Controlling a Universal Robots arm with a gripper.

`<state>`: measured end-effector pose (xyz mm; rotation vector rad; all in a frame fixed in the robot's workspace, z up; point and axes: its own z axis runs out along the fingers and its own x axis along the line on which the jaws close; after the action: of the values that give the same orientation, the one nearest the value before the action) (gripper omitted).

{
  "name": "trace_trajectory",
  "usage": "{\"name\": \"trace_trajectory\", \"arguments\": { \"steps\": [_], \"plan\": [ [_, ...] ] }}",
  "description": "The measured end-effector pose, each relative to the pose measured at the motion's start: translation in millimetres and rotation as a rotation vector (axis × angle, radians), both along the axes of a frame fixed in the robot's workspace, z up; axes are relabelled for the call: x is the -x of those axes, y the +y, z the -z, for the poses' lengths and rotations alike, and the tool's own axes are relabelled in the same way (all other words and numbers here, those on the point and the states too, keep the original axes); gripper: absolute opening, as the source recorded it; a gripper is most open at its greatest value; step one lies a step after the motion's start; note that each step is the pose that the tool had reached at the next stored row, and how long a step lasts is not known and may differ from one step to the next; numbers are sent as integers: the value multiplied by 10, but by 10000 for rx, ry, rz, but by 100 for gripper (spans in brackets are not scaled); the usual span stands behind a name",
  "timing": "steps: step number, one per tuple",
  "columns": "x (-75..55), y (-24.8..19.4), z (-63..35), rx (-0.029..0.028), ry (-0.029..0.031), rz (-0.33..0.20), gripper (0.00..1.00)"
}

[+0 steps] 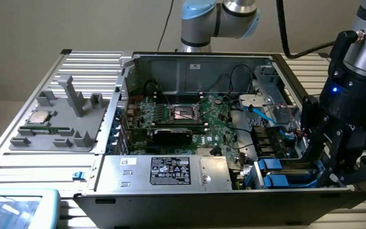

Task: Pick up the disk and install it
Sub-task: 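Insert the first disk wire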

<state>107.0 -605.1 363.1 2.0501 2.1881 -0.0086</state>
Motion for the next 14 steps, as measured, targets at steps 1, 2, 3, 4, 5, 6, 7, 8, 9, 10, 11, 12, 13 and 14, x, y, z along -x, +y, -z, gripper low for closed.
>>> {"name": "trace_trajectory", "arguments": {
  "steps": [1,2,3,4,5,6,7,8,9,10,11,12,13,14],
  "plan": [
    [-7,0,-1,-154,1,-7,48],
    [-12,0,-1,-333,2,-16,48],
    [-17,0,0,-527,1,-24,48],
    [-22,0,0,-706,2,-31,48],
    [-27,-3,1,-873,4,-34,48],
    [-33,-10,4,-1001,17,-35,48],
    [-41,-24,7,-1079,48,-34,48],
    [-49,-42,10,-1128,88,-32,48],
    [-57,-67,13,-1152,146,-29,48],
    [-62,-92,18,-1167,214,-25,48],
    [-69,-117,24,-1177,293,-21,48],
    [-76,-139,29,-1182,375,-16,48],
    [-85,-153,34,-1191,458,-11,48],
    [-97,-159,38,-1212,537,-8,48]
  ]
}}
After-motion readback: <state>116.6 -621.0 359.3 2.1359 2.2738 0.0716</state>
